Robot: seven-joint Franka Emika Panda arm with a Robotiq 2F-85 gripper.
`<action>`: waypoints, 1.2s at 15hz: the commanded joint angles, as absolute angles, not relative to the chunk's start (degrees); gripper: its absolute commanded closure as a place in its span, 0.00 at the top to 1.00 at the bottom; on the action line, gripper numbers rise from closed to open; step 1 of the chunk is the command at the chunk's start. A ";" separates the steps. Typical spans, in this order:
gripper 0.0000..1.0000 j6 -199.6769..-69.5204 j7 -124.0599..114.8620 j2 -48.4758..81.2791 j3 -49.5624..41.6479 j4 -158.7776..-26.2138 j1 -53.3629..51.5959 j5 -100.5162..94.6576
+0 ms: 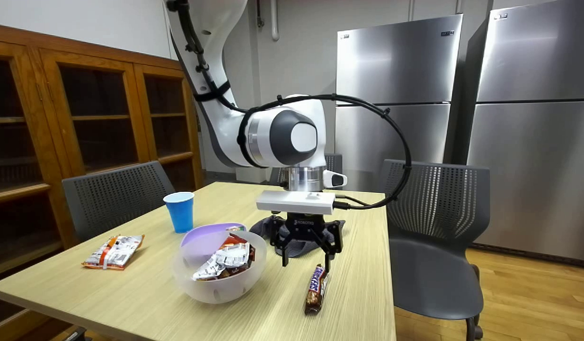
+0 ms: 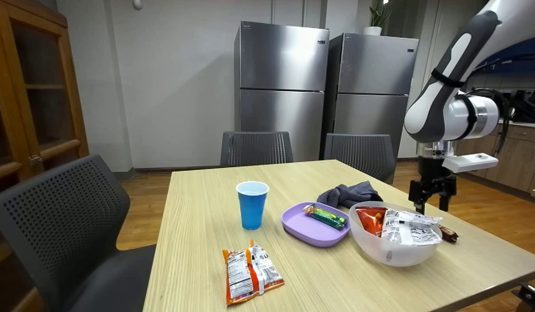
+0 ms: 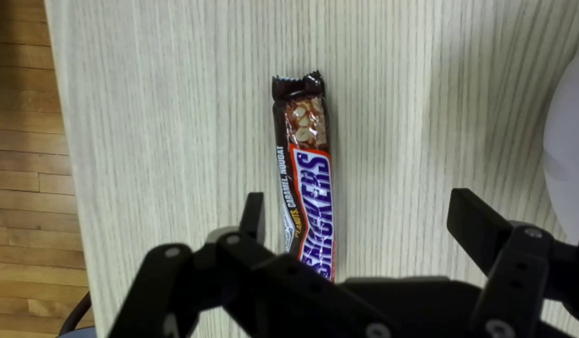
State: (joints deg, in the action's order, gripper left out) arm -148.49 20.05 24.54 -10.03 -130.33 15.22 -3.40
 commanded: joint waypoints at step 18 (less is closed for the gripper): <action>1.00 -153.48 29.68 27.43 -5.77 -130.41 22.07 -2.35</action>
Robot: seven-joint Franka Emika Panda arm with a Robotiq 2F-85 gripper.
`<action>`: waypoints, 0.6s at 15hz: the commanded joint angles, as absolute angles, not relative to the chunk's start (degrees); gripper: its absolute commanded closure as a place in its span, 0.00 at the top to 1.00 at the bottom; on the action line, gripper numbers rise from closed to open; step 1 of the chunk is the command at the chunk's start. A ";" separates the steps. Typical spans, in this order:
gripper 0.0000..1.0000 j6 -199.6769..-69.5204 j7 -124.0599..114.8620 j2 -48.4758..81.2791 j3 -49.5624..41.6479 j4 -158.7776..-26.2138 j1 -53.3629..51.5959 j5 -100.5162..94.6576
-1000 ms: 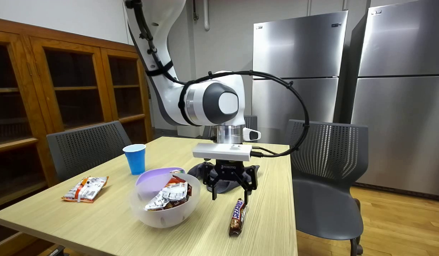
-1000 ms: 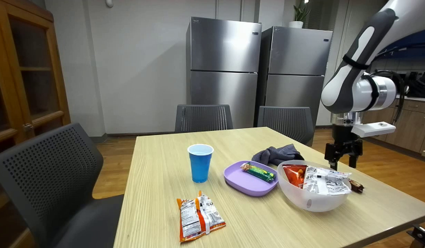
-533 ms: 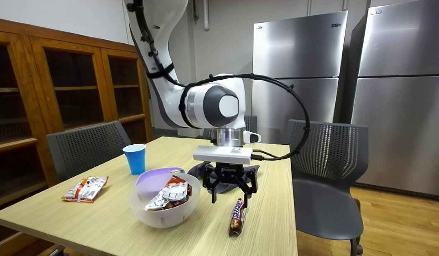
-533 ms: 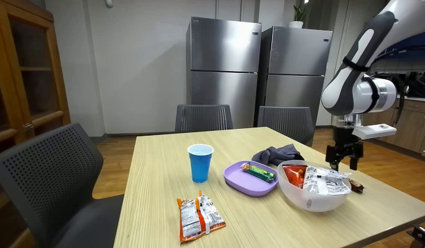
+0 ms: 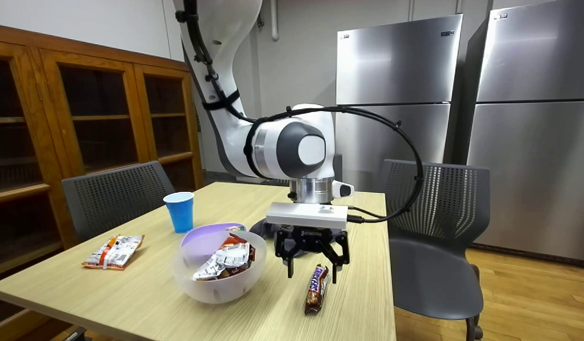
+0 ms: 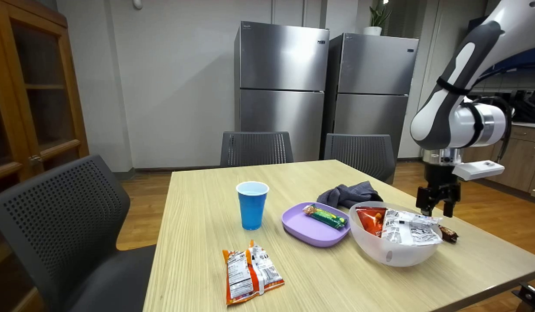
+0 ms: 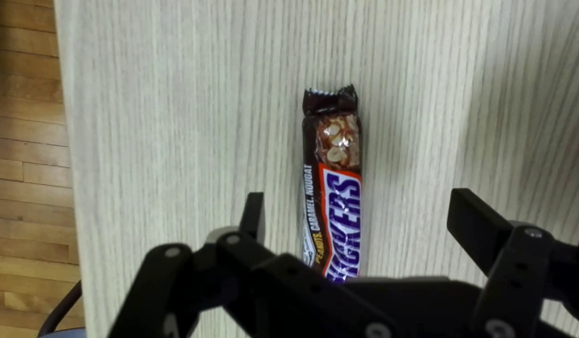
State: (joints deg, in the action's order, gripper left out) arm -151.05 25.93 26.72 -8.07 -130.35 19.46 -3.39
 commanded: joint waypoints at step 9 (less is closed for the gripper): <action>0.68 -156.36 35.24 28.72 -2.63 -130.29 26.60 -1.91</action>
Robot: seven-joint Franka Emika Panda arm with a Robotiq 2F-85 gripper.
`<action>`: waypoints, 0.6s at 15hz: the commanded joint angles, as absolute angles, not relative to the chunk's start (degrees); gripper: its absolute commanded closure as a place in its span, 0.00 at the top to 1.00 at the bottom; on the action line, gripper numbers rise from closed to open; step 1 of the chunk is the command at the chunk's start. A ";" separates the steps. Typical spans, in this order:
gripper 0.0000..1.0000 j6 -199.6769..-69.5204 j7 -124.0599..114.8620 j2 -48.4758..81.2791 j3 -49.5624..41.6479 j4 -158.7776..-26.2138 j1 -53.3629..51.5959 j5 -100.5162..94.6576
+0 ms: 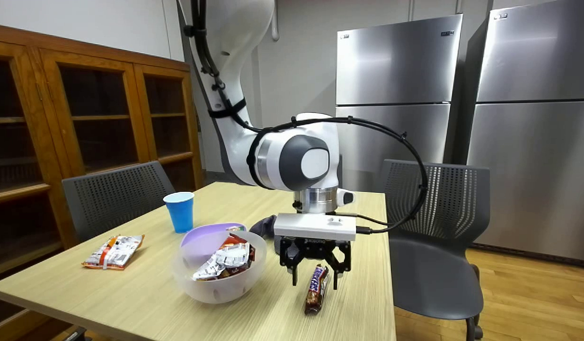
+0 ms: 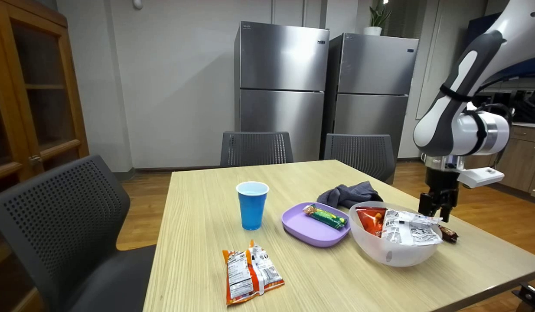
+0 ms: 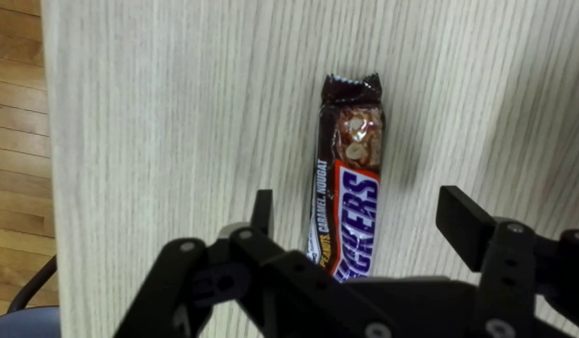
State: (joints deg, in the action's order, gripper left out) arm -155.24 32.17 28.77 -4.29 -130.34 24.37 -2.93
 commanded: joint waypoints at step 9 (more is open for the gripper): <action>0.04 -156.41 36.58 28.60 -3.06 -130.32 26.97 -2.32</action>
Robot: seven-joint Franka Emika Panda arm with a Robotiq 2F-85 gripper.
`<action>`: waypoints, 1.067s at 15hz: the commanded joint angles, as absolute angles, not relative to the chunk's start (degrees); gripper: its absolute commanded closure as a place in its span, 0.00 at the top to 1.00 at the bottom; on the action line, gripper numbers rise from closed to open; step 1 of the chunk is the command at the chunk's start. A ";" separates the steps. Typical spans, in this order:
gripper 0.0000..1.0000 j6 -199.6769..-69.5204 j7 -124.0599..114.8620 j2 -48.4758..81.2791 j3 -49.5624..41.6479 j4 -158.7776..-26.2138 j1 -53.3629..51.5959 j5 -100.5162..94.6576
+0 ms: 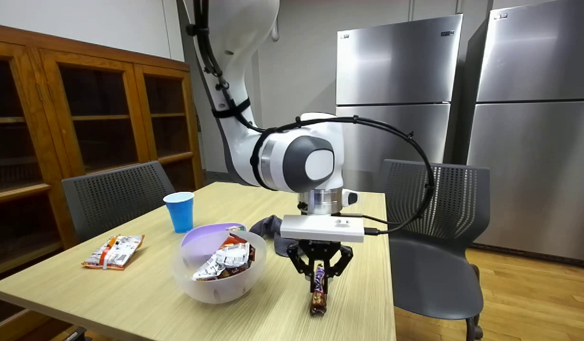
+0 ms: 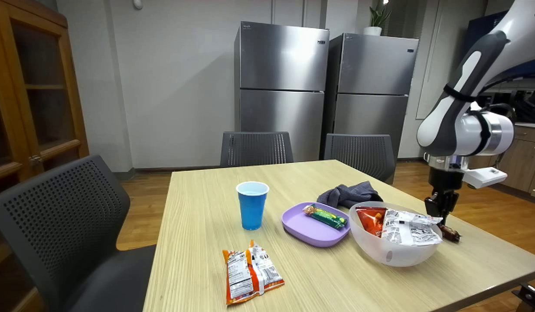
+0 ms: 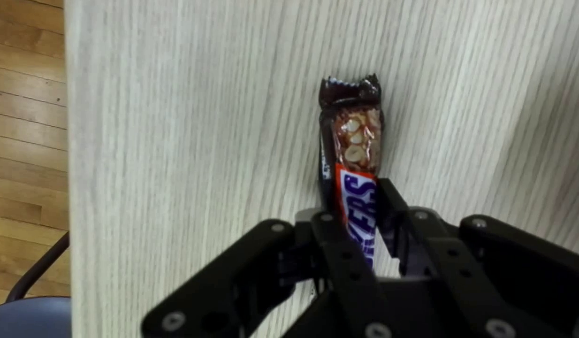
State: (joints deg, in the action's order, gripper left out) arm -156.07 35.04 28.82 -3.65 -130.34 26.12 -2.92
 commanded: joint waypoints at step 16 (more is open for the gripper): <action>0.04 -155.68 48.15 9.61 -4.64 -136.77 23.62 -2.56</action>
